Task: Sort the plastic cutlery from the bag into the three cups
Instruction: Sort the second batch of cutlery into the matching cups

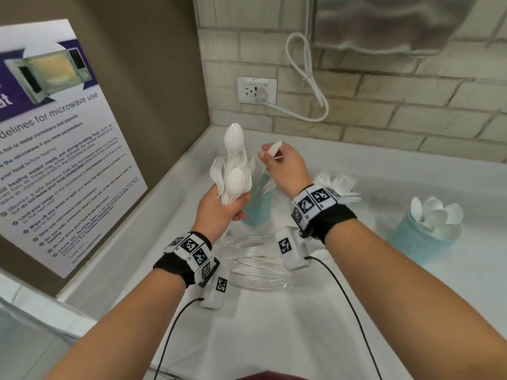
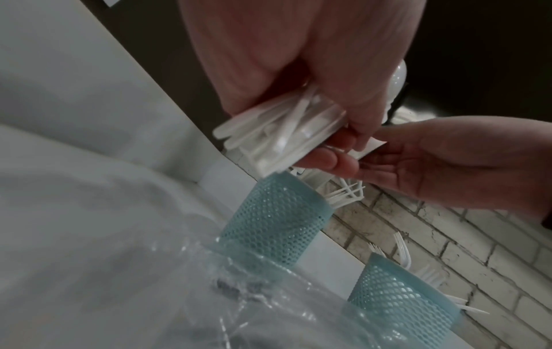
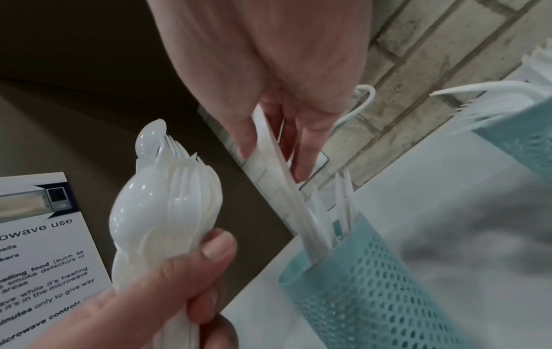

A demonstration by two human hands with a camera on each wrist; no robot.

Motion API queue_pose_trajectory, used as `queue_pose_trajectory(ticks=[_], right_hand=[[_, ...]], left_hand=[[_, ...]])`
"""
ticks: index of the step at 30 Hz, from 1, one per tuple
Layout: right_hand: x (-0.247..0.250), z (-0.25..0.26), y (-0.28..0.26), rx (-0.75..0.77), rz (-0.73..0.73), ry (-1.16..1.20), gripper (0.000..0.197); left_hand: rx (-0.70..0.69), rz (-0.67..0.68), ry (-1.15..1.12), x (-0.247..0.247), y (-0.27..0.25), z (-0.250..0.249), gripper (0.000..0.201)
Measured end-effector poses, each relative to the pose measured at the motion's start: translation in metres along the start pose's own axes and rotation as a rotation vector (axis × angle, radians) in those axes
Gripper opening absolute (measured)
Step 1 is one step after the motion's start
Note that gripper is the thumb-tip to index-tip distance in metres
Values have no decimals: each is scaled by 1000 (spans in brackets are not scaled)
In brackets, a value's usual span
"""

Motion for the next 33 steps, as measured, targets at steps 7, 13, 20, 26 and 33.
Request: queue_pose_trajectory(ticks=[7,13,20,26,33], right_hand=[[24,60,-21,293,-69,100,34],[20,69,-30,367,50,-69,25],[29,52,-39,302,30,14,38],[42,27,-38,92,-56,99,11],[71,32,-40,110,-218,117,12]], left_hand=[[-14,11,93,-8,2,-6,25],[-59,-6,151,-17,-2,-16,28],[-58,11,85,-29,-3,-16,35],[-41,39,-28,-37,-4,-14,37],[-34,79,-63,-52,-12,-11,34]])
Point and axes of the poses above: each hand's wrist, its own y-axis towards the middle knuckle, its own x-axis out of the back of the hand, z = x × y, the point moved 10 cm from there along y, towards the middle knuckle, and after that the axes turned 2 degrees about -y, right-handed, at the moved point
